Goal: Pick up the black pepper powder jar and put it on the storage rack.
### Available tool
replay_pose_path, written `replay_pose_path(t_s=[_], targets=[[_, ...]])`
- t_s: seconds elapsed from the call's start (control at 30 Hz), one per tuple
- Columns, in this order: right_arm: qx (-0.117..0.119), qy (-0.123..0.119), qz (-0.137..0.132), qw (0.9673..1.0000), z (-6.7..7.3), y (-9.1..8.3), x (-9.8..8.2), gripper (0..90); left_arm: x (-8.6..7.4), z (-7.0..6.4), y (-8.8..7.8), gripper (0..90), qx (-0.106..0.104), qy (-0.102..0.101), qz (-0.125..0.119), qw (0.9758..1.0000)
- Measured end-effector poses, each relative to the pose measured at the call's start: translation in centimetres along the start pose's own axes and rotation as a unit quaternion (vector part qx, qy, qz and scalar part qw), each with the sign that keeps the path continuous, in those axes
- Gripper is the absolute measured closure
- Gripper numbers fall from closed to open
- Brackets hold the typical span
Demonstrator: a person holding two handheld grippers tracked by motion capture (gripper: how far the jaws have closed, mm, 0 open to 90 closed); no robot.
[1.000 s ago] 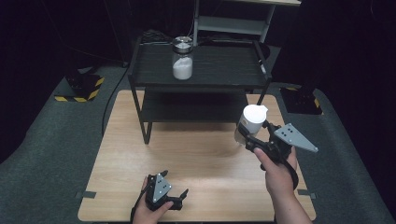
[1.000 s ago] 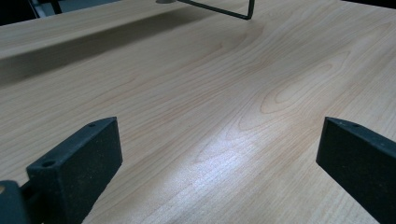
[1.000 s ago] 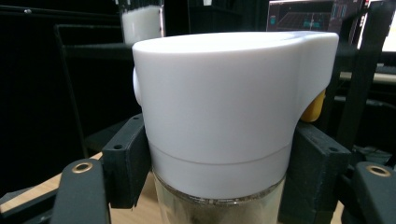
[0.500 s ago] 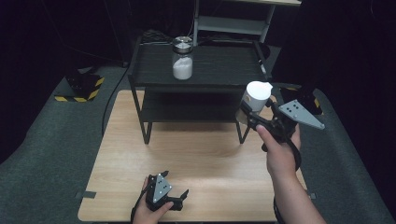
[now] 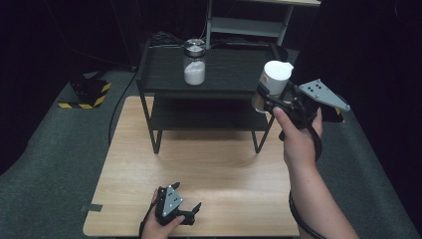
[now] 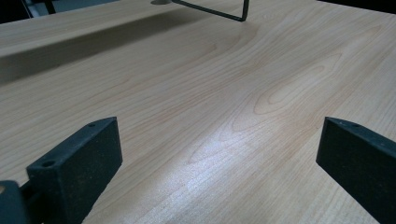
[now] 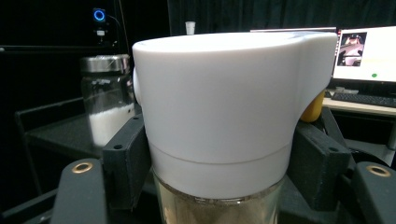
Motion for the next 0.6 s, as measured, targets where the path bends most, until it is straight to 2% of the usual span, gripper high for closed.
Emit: replay_pose_path(t_s=[0.37, 0.53, 0.6], targets=[[-0.017, -0.007, -0.004, 0.9998, 1.0, 3.0, 2.5, 30.1, -0.1, 0.0, -0.1, 0.5, -0.005, -0.006, -0.001, 1.0000], [-0.021, -0.009, -0.003, 0.9997, 1.2, 4.1, 2.8, 30.1, 0.0, 0.1, 0.0, 0.5, -0.011, -0.005, 0.000, 0.9999], [-0.028, -0.006, -0.001, 0.9996, 1.4, 5.2, 3.0, 30.1, 0.0, 0.2, 0.0, 0.5, -0.011, -0.007, 0.000, 0.9999]])
Point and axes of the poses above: each handheld gripper's, and its own axes: y roughly forward along the jaws, x roughly out of its top, z roughly to its left, the point moved 5 cm from there along y, roughly forward along the jaws, and after that the axes turned 7 degrees about y, right-handed, at the moved point
